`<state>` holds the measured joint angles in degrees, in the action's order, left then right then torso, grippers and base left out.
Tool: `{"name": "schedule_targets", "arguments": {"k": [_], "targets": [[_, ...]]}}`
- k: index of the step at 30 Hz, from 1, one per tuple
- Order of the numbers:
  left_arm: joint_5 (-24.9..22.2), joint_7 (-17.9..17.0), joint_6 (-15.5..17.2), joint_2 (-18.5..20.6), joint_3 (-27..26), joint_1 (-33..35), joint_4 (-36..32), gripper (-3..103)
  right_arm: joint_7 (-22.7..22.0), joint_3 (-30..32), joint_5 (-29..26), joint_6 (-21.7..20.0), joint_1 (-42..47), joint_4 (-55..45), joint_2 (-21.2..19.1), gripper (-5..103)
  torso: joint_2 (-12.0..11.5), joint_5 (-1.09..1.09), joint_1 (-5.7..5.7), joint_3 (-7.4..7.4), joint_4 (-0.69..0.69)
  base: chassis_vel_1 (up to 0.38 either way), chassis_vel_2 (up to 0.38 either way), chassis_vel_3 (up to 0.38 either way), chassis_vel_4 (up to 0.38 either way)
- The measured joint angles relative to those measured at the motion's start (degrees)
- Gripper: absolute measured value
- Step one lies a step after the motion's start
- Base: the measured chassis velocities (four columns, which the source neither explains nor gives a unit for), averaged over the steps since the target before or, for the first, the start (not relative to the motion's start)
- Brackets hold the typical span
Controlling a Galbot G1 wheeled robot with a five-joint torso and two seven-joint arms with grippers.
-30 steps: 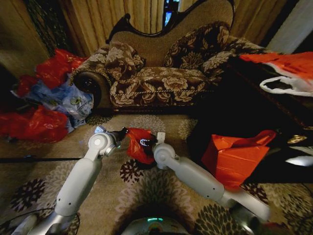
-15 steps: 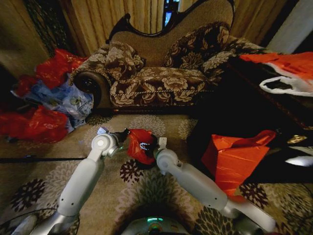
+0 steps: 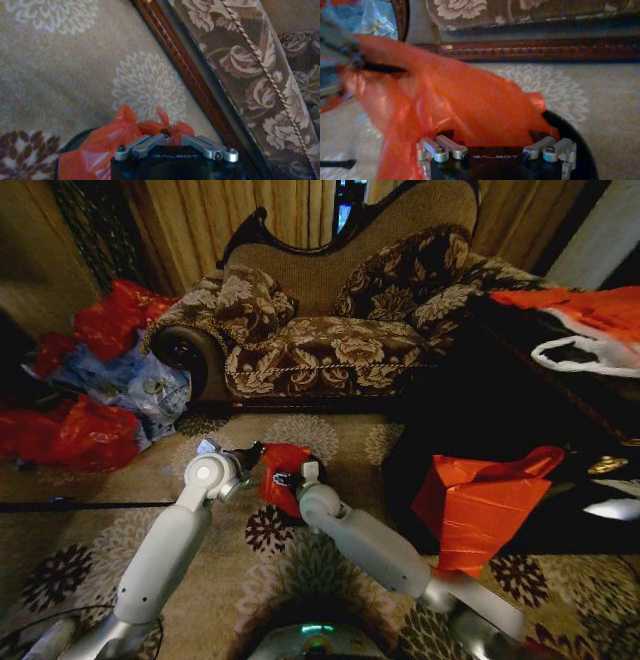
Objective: Place a garbage bag over the trash bin.
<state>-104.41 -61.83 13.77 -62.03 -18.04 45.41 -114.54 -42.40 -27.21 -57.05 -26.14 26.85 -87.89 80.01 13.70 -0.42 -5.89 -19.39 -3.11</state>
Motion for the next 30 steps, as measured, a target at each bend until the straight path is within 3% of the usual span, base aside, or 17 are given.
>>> {"name": "schedule_targets", "arguments": {"k": [6,13,17,18,23,25,30], "targets": [[0.0,0.0,0.0,0.0,-0.2,1.1,-1.5,0,-0.2,-0.7,1.3,1.1,-0.7,0.4,-1.1,83,0.0,0.0,0.0,0.0,-0.01,0.0,0.0,0.0,0.0],[-0.1,0.5,0.2,0.4,-0.5,3.4,-3.5,0,0.8,-0.3,4.2,4.7,-0.8,1.8,-1.5,50,0.0,0.01,0.0,0.0,0.0,0.0,0.0,0.0,0.0],[-0.1,0.7,0.5,0.5,-0.5,4.1,-4.0,0,1.8,-0.3,7.5,6.6,-0.9,2.4,-1.5,44,0.0,0.01,0.0,0.0,0.0,0.0,0.0,0.0,0.0],[-0.1,0.9,0.7,0.5,-0.5,4.3,-4.0,0,2.0,-0.3,8.1,7.2,-1.0,2.3,-1.5,33,0.0,0.01,0.0,0.0,0.0,0.0,0.0,0.0,0.0],[-0.1,1.8,2.0,0.9,-0.6,5.1,-4.6,0,1.8,-0.5,8.3,7.6,-0.9,0.4,-2.8,17,0.0,0.01,0.0,0.0,0.0,0.0,0.0,0.0,0.0],[-0.1,2.0,3.0,1.0,-0.7,5.4,-5.0,3,0.8,-0.9,7.2,7.2,-0.6,-1.5,-4.5,7,0.0,0.01,0.0,0.01,0.0,0.0,0.0,0.0,0.0],[-0.1,2.2,3.7,0.9,-0.8,5.9,-5.5,24,0.0,-2.1,4.4,5.5,0.6,-5.6,-8.8,1,0.0,0.01,0.01,0.01,-0.01,0.0,0.0,0.0,0.0]]}}
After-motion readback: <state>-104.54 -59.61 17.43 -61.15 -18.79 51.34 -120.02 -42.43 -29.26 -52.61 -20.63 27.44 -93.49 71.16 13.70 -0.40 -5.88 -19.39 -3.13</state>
